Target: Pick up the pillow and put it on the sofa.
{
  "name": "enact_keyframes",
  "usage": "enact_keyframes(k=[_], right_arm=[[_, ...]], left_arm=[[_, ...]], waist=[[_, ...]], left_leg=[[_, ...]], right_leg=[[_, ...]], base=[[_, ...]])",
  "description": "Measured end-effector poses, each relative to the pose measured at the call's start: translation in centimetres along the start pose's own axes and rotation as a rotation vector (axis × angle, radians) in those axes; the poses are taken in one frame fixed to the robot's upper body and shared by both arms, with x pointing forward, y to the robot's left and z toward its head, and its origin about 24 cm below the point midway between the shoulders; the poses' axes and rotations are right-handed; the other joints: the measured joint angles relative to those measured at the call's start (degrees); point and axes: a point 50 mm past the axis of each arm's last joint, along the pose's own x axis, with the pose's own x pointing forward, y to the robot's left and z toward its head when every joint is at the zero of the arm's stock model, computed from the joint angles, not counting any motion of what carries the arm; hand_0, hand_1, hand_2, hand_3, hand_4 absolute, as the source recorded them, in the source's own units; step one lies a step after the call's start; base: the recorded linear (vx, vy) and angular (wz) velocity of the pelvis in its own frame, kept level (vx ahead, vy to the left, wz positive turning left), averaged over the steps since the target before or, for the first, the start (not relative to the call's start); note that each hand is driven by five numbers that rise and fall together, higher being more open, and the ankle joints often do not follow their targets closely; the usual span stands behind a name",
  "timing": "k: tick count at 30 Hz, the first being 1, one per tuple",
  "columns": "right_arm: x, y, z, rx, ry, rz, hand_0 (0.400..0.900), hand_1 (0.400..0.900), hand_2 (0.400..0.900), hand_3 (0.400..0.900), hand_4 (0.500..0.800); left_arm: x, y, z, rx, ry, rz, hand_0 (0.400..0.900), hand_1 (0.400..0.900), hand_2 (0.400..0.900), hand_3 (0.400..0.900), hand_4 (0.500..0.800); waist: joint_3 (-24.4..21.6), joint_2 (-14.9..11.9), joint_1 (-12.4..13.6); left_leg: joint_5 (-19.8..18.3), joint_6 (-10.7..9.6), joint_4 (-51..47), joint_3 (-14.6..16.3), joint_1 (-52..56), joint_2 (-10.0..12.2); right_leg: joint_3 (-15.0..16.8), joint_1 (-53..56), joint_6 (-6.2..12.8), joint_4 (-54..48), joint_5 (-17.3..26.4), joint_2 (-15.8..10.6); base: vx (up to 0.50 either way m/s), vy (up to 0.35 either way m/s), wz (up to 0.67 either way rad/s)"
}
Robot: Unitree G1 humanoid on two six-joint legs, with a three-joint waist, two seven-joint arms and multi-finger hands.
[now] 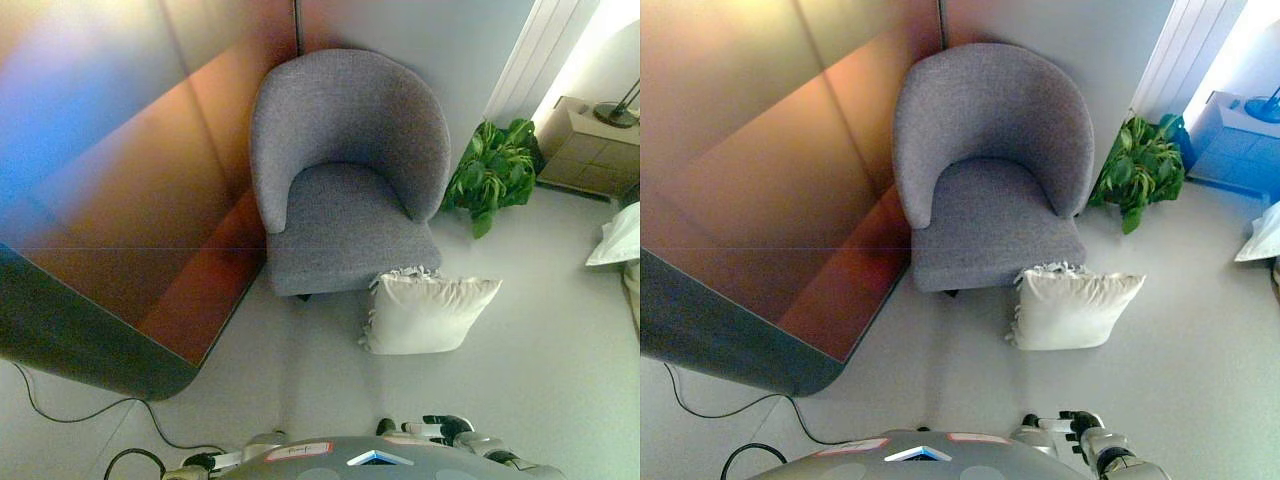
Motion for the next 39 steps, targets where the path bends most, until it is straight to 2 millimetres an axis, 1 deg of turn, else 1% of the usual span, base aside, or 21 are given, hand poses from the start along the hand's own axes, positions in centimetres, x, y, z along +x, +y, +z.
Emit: enact_keyframes(k=[5,7,9,10,12,15,16,17,18,19,20,23,27,29,30,32,34,35,36,37,39], right_arm=[[0.0,-0.3,0.5,-0.004,-0.032,-0.008,0.9,0.9,0.9,0.9,0.8],[-0.1,-0.6,1.6,-0.024,-0.063,-0.013,0.9,0.9,0.9,0.9,0.8],[-0.2,-0.7,3.9,-0.083,-0.124,-0.004,0.9,0.9,0.9,0.9,0.8],[-0.3,-1.0,4.8,-0.118,-0.145,-0.013,0.9,0.9,0.9,0.9,0.8],[-0.3,-1.3,5.1,-0.165,-0.139,-0.024,0.9,0.9,0.9,0.9,0.8],[-0.5,-2.9,5.2,-0.238,-0.139,-0.067,0.9,0.9,0.9,0.9,0.8],[-0.6,-3.5,5.7,-0.263,-0.151,-0.082,0.9,0.9,0.9,0.9,0.8],[-0.9,-4.6,6.8,-0.233,-0.187,-0.117,0.9,0.9,0.9,0.9,0.8],[-0.9,-3.9,7.3,-0.23,-0.204,-0.104,0.9,0.9,0.9,0.9,0.8],[-0.8,-2.7,7.6,-0.269,-0.217,-0.077,0.9,0.9,0.9,0.9,0.8],[-0.7,-2.7,7.4,-0.274,-0.207,-0.086,0.9,0.9,0.9,0.9,0.8],[-0.6,-2.4,7.3,-0.257,-0.174,-0.088,0.9,0.9,0.9,0.9,0.8],[-0.5,-2.0,6.3,-0.253,-0.146,-0.086,0.9,0.9,0.9,0.9,0.8],[-0.5,-2.2,6.4,-0.281,-0.149,-0.096,0.9,0.9,0.9,0.9,0.8],[-0.5,-2.1,6.5,-0.278,-0.153,-0.095,0.9,0.9,0.9,0.9,0.8],[-0.5,-1.6,6.8,-0.273,-0.174,-0.089,0.9,0.9,0.9,0.9,0.8],[-0.5,-1.5,6.8,-0.289,-0.192,-0.107,0.9,0.9,0.9,0.9,0.8],[-0.5,-1.3,6.7,-0.29,-0.199,-0.121,0.9,0.9,0.9,0.9,0.8],[-0.6,-1.4,7.1,-0.288,-0.23,-0.152,0.9,0.9,0.9,0.9,0.8],[-0.9,-1.5,8.4,-0.292,-0.285,-0.19,0.9,0.9,0.9,0.9,0.8],[-2.0,-2.4,12.0,-0.352,-0.401,-0.337,0.9,0.9,0.9,0.9,0.8]], left_arm=[[0.0,-0.2,0.2,0.034,0.022,-0.002,0.9,0.9,0.9,0.9,0.8],[0.0,-0.3,0.5,0.043,0.019,0.001,0.9,0.9,0.9,0.9,0.8],[-0.1,0.0,1.6,0.038,-0.009,0.009,0.9,0.9,0.9,0.9,0.8],[-0.1,-0.3,2.2,0.038,-0.022,0.006,0.9,0.9,0.9,0.9,0.8],[-0.2,-1.3,2.1,0.03,-0.021,-0.024,0.9,0.9,0.9,0.9,0.8],[-0.3,-3.7,0.4,0.026,0.02,-0.087,0.9,0.9,0.9,0.9,0.8],[-0.4,-4.6,0.0,0.025,0.034,-0.107,0.9,0.9,0.9,0.9,0.8],[-0.5,-5.6,-0.9,0.021,0.053,-0.136,0.9,0.9,0.9,0.9,0.8],[-0.3,-4.7,-1.0,0.018,0.049,-0.113,0.9,0.9,0.9,0.9,0.8],[-0.2,-3.2,-0.4,0.018,0.021,-0.073,0.9,0.9,0.9,0.9,0.8],[-0.2,-3.1,1.2,0.019,-0.011,-0.075,0.9,0.9,0.9,0.9,0.8],[-0.4,-3.0,3.5,0.014,-0.064,-0.071,0.9,0.9,0.9,0.9,0.8],[-0.5,-3.3,4.2,-0.002,-0.071,-0.079,0.9,0.9,0.9,0.9,0.8],[-0.6,-3.4,3.9,0.004,-0.049,-0.085,0.9,0.9,0.9,0.9,0.8],[-0.5,-3.2,4.0,0.006,-0.044,-0.081,0.9,0.9,0.9,0.9,0.8],[-0.5,-2.3,4.5,0.01,-0.05,-0.057,0.9,0.9,0.9,0.9,0.8],[-0.7,-1.2,5.9,0.024,-0.088,-0.029,0.9,0.9,0.9,0.9,0.8],[-0.7,-0.6,6.4,0.043,-0.104,-0.01,0.9,0.9,0.9,0.9,0.8],[-0.8,0.2,7.1,0.075,-0.121,0.015,0.9,0.9,0.9,0.9,0.8],[-1.0,1.1,7.7,0.098,-0.136,0.04,0.9,0.9,0.9,0.9,0.8],[-1.6,2.2,10.3,0.124,-0.199,0.09,0.9,0.9,0.9,0.9,0.8]], waist=[[0.4,0.6,-0.4],[2.2,0.8,-0.3],[4.7,-1.0,0.2],[6.0,-1.5,0.8],[6.9,-1.6,2.3],[7.0,2.0,2.5],[6.8,3.3,3.4],[6.8,9.0,5.9],[7.4,7.4,6.3],[8.4,3.6,5.6],[8.9,3.9,5.4],[10.2,1.7,5.7],[11.0,1.9,4.5],[10.3,3.3,4.8],[10.6,2.7,5.0],[10.4,1.0,5.7],[10.3,1.3,5.7],[10.3,1.7,5.4],[10.6,3.0,4.2],[10.7,3.7,2.6],[11.6,3.3,1.3]], left_leg=[[0.1,-0.2,0.8,1.4,-0.5,0.6],[-1.3,-1.4,5.9,1.7,-1.9,1.5],[-1.7,-3.2,21.4,-2.6,-10.2,1.3],[-0.1,-4.0,30.0,-5.4,-14.7,0.8],[-0.4,-4.7,31.5,-7.4,-17.4,-0.2],[-0.4,-4.0,18.0,-7.4,-16.5,-0.9],[-2.2,-1.9,15.0,-7.4,-16.6,-1.1],[-0.3,-2.0,12.3,-8.2,-17.5,4.5],[0.1,-2.2,13.0,-7.3,-17.5,3.9],[0.6,-2.7,13.2,-7.2,-17.0,2.0],[0.3,-2.8,12.9,-7.4,-17.6,2.6],[1.5,-1.3,10.7,-5.0,-19.3,1.9],[1.6,-1.3,18.0,-5.9,-21.5,2.1],[4.5,0.4,12.4,-5.3,-19.5,1.6],[5.5,-1.2,12.4,-5.0,-18.9,1.3],[3.0,1.5,13.1,-2.4,-17.6,-1.2],[1.4,3.1,12.1,-1.6,-14.7,-2.4],[1.0,3.8,10.7,-2.4,-12.5,-2.8],[0.8,4.0,9.5,-5.0,-11.2,-2.7],[0.8,4.0,9.0,-6.6,-11.2,-2.4],[0.4,4.6,10.1,-6.3,-14.2,-3.8]], right_leg=[[1.3,-2.1,-0.04,0.2,0.0,0.7],[1.4,-3.3,-0.92,1.8,-0.5,1.2],[1.1,-6.9,-2.67,7.2,-2.6,-0.1],[2.9,-7.1,-3.06,7.3,-2.4,-1.0],[4.7,-7.1,-4.0,6.4,-1.8,-1.7],[3.3,-8.1,-4.2,4.6,-1.6,-1.5],[4.3,-8.7,-2.57,3.9,-2.5,0.0],[6.0,-14.5,-5.21,23.9,-8.4,6.7],[6.5,-15.7,-4.94,32.0,-14.0,6.4],[5.9,-11.1,-6.28,28.9,-21.0,5.7],[4.2,-9.1,-6.52,26.0,-20.6,5.6],[4.1,-8.1,-6.74,24.4,-20.4,2.4],[9.7,-1.0,-3.66,22.1,-23.2,1.3],[10.2,1.6,-1.44,21.6,-23.9,-0.4],[10.2,1.8,-1.22,22.3,-24.2,-1.5],[7.7,-0.1,-4.56,26.8,-22.4,-5.2],[6.8,-3.4,-6.15,35.5,-16.4,-6.8],[8.1,-6.3,-5.82,41.0,-16.1,-6.4],[10.1,-9.4,-4.86,44.0,-17.0,-3.7],[10.1,-13.3,-4.71,45.6,-17.1,-1.6],[7.5,-24.3,-4.64,44.4,-17.1,-1.0]], base=[[-0.02,-0.135,-0.27],[0.0,-0.141,-0.52],[0.08,0.015,-0.71],[0.18,0.108,-0.61],[0.23,0.159,-0.42],[0.27,0.151,-0.49],[0.33,0.177,-0.44],[0.27,0.165,-0.28],[0.3,0.199,-0.21],[0.27,0.173,-0.12],[0.36,0.207,-0.15],[0.47,0.194,0.02],[0.45,0.198,-0.08],[0.38,0.161,-0.09],[0.37,0.157,-0.05],[0.35,0.148,0.12],[0.23,0.056,0.46],[0.01,-0.032,0.44],[-0.14,-0.075,0.2],[-0.19,-0.098,0.06],[-0.18,-0.154,0.13]])
